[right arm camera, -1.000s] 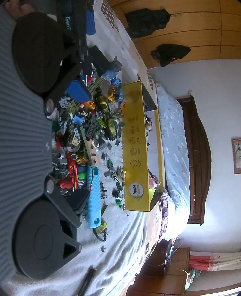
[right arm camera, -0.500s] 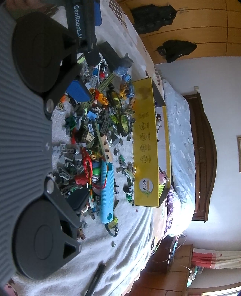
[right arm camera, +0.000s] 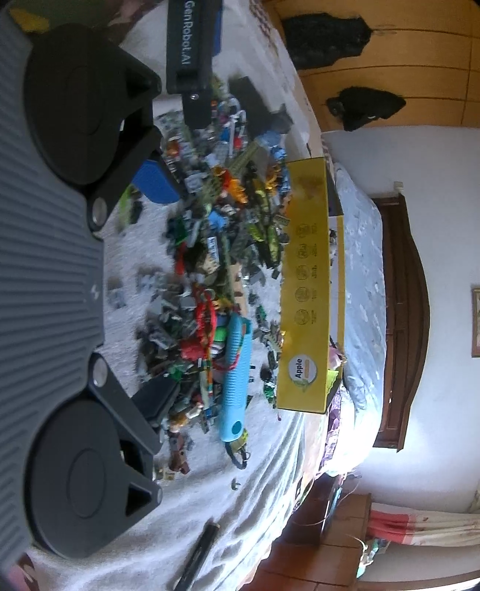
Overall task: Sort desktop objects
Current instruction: 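Move both open grippers back over the Lego pile, then close the right gripper on a Lego piece while the left gripper grasps another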
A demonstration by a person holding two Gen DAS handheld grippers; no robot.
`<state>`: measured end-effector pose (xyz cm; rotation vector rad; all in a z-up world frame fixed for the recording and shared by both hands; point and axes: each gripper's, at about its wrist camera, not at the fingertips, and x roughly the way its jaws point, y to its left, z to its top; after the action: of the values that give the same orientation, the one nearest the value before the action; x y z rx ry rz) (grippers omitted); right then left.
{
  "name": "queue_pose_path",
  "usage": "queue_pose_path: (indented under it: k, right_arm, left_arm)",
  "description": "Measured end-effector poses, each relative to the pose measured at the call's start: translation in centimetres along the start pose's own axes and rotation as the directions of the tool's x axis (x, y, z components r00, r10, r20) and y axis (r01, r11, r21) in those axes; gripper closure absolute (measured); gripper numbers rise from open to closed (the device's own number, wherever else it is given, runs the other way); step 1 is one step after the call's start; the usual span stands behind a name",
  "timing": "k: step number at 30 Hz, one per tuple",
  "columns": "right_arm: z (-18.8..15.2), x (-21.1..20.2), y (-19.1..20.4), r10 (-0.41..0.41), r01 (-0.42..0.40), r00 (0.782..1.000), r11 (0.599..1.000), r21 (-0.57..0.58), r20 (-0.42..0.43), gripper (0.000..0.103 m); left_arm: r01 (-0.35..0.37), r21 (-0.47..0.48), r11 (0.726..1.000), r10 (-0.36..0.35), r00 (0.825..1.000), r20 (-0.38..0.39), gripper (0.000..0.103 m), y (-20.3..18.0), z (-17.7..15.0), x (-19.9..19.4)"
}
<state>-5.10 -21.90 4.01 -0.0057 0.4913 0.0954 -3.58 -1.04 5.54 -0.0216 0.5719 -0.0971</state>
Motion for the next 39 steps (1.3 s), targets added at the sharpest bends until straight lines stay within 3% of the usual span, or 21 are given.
queue_pose_path:
  k: [6, 11, 16, 18, 21, 26, 33, 36, 38, 39]
  right_arm:
    - [-2.3, 0.2, -0.5, -0.016, 0.017, 0.999, 1.000, -0.026, 0.039, 0.000]
    - [-3.6, 0.7, -1.2, -0.016, 0.018, 0.999, 0.999, -0.037, 0.052, 0.000]
    - [-4.9, 1.7, -1.8, 0.002, -0.001, 0.999, 1.000, -0.016, 0.047, 0.000]
    - [-5.9, 2.7, -2.4, 0.016, -0.017, 0.999, 1.000, 0.019, 0.029, 0.000]
    - [-7.4, 2.8, -2.3, 0.007, -0.009, 0.994, 1.000, 0.017, 0.109, 0.000]
    - [-7.9, 2.9, -2.0, -0.010, 0.006, 0.990, 0.999, 0.032, 0.143, 0.000]
    - [-8.3, 2.6, -1.7, -0.031, 0.029, 0.982, 1.000, 0.014, 0.187, 0.000]
    - [-8.6, 2.2, -1.3, -0.031, 0.029, 0.974, 1.000, 0.012, 0.223, 0.012]
    - [-8.6, 2.0, -0.8, -0.040, 0.045, 0.969, 0.999, -0.013, 0.242, 0.031]
    - [-8.6, 2.0, -0.5, -0.042, 0.052, 0.966, 0.998, -0.033, 0.255, 0.035]
  left_arm:
    - [0.005, 0.036, 0.999, -0.007, 0.998, 0.055, 0.001, 0.1, -2.0, 0.9]
    - [0.046, -0.041, 0.998, -0.043, 0.997, 0.057, 0.001, 0.8, -2.7, 1.6]
    - [0.075, -0.024, 0.997, -0.071, 0.988, 0.138, 0.001, 0.7, -3.4, 1.7]
    - [0.070, 0.014, 0.997, -0.071, 0.989, 0.129, 0.001, 0.5, -3.6, 2.1]
    - [0.069, 0.035, 0.997, -0.072, 0.992, 0.108, 0.001, 0.5, -3.9, 3.3]
    - [0.104, -0.070, 0.992, -0.099, 0.993, 0.070, 0.001, 1.5, -4.6, 5.6]
    - [0.096, -0.060, 0.994, -0.093, 0.994, 0.056, 0.001, 1.5, -4.5, 6.1]
    - [0.095, -0.059, 0.994, -0.092, 0.994, 0.056, 0.001, 1.4, -4.3, 6.0]
    - [0.082, -0.052, 0.995, -0.078, 0.994, 0.075, 0.001, 1.2, -4.2, 5.6]
    - [0.073, -0.036, 0.997, -0.070, 0.994, 0.089, 0.001, 0.9, -4.2, 5.5]
